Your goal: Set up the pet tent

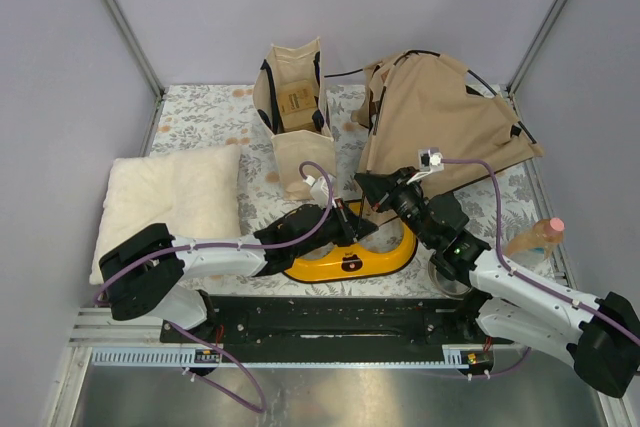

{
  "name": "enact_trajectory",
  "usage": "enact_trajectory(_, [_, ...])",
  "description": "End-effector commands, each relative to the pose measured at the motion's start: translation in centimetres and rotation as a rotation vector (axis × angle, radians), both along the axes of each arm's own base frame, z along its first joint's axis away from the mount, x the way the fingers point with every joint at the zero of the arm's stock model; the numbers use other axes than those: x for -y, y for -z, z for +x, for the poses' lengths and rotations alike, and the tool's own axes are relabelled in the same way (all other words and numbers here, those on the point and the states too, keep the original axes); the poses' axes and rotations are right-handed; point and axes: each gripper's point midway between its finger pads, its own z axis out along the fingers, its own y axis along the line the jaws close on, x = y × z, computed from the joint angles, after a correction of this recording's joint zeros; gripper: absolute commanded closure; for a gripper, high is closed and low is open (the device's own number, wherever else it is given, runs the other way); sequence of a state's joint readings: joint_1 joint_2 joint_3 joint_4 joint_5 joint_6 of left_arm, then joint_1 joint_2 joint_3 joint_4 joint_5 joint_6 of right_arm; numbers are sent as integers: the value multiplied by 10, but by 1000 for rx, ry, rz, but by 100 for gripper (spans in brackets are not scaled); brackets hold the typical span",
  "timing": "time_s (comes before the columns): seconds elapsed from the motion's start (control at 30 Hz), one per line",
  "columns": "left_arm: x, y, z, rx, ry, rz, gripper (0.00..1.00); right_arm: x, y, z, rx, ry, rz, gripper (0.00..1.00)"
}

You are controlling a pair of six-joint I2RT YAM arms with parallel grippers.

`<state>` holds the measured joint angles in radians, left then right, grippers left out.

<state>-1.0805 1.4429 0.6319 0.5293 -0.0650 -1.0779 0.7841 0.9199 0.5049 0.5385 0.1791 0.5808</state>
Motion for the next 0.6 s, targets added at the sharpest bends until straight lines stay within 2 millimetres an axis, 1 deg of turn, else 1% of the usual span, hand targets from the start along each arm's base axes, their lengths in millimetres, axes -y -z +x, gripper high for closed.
enact_trajectory(0.0, [-16, 71, -106, -268, 336, 212, 100, 61, -107, 27, 245, 287, 251, 100])
enact_trajectory(0.07, [-12, 62, -102, -283, 311, 172, 100, 58, -102, 24, 243, 268, 240, 100])
enact_trajectory(0.17, [-2, 47, -98, -296, 290, 122, 100, 55, -88, 21, 231, 246, 219, 100])
enact_trajectory(0.23, [4, 41, -93, -295, 278, 108, 100, 55, -77, 20, 220, 235, 200, 100])
enact_trajectory(0.27, [6, 40, -91, -296, 271, 110, 100, 54, -72, 18, 217, 228, 192, 100])
enact_trajectory(0.43, [12, 35, -77, -290, 243, 95, 100, 52, -38, 12, 172, 195, 113, 100])
enact_trajectory(0.57, [19, 34, -72, -290, 235, 90, 100, 52, -14, 5, 125, 169, 55, 100])
